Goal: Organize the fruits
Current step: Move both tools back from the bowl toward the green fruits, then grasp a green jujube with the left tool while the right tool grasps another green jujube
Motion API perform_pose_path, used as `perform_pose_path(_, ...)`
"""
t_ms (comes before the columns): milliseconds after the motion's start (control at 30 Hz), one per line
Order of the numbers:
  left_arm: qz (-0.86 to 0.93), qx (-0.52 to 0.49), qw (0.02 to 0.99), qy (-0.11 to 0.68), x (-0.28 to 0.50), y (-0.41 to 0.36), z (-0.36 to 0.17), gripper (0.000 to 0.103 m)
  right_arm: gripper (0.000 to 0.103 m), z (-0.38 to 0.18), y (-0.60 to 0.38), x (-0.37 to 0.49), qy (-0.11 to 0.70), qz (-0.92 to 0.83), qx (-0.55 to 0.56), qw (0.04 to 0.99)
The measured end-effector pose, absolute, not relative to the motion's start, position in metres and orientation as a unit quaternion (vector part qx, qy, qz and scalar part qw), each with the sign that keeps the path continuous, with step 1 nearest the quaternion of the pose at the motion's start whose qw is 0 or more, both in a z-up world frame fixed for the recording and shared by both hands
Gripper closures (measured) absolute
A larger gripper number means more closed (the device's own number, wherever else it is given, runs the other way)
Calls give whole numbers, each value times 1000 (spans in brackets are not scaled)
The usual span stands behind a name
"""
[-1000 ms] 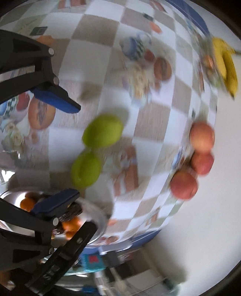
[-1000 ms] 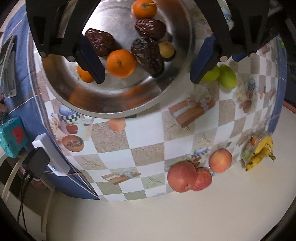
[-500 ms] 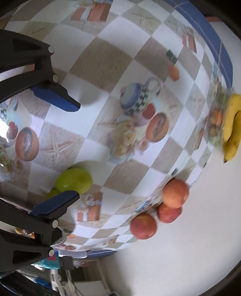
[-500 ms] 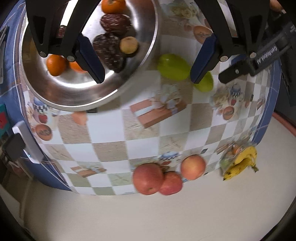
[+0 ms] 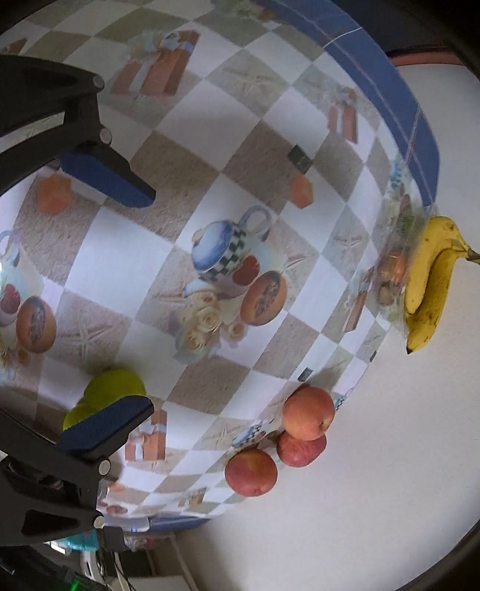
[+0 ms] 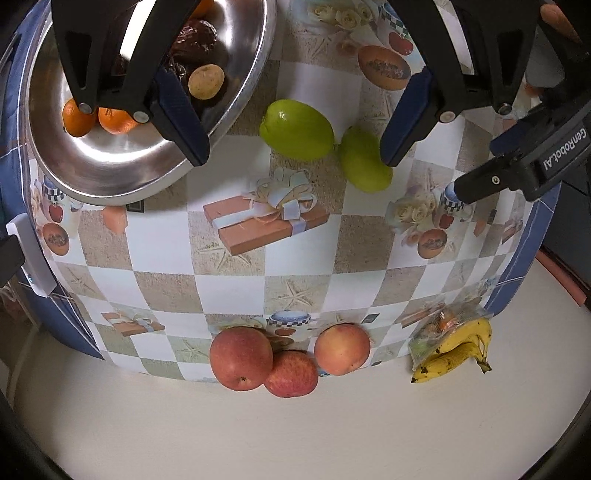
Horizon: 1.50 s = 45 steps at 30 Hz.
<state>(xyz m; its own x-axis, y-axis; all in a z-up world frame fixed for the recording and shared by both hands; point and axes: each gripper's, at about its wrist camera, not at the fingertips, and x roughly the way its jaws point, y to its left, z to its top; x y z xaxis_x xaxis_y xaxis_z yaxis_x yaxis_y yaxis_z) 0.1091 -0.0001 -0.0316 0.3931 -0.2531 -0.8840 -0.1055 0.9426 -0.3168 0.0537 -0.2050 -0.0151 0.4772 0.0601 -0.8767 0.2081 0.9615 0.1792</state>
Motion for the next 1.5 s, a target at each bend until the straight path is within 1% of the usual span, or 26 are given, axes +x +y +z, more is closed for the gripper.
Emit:
perform_pose_path(133, -65, -140, 823, 546, 113, -10, -33, 0, 9, -16, -206, 56, 510, -43, 124, 850)
perform_pose_path(200, -88, -132, 812, 561, 115, -21, -36, 0, 9, -16, -204, 57, 512, -42, 116, 850)
perform_pose_path(333, -94, -149, 791, 586, 117, -27, -44, 1, 9, -17, -202, 58, 513, -37, 106, 851)
perform_pose_path(533, -142, -176, 769, 598, 118, -44, -49, 2, 9, -19, -199, 60, 519, -30, 102, 848)
perform_pose_path(667, -155, -157, 766, 604, 121, -60, -56, 5, 9, -23, -194, 60, 527, -28, 84, 845)
perform_pose_path(900, -153, -162, 757, 614, 122, -61, -67, 10, 11, -30, -191, 61, 537, -30, 66, 841)
perform_pose_path(1100, -139, -167, 762, 611, 123, -54, -67, 10, 14, -30, -189, 62, 538, -30, 57, 841)
perform_pose_path(1133, -139, -167, 762, 610, 123, -54, -66, 10, 15, -30, -188, 62, 538, -30, 53, 841)
perform_pose_path(1167, -141, -164, 762, 610, 122, -56, -66, 10, 20, -30, -187, 62, 539, -28, 49, 840)
perform_pose_path(1233, -148, -158, 762, 611, 122, -59, -67, 10, 25, -34, -186, 62, 545, -24, 49, 837)
perform_pose_path(1300, -156, -153, 761, 611, 121, -63, -68, 13, 26, -35, -185, 62, 546, -21, 50, 836)
perform_pose_path(1367, -161, -150, 761, 610, 121, -66, -67, 19, 26, -35, -186, 62, 545, -23, 52, 837)
perform_pose_path(1500, -172, -152, 757, 611, 120, -71, -67, 22, 26, -35, -187, 62, 545, -22, 56, 836)
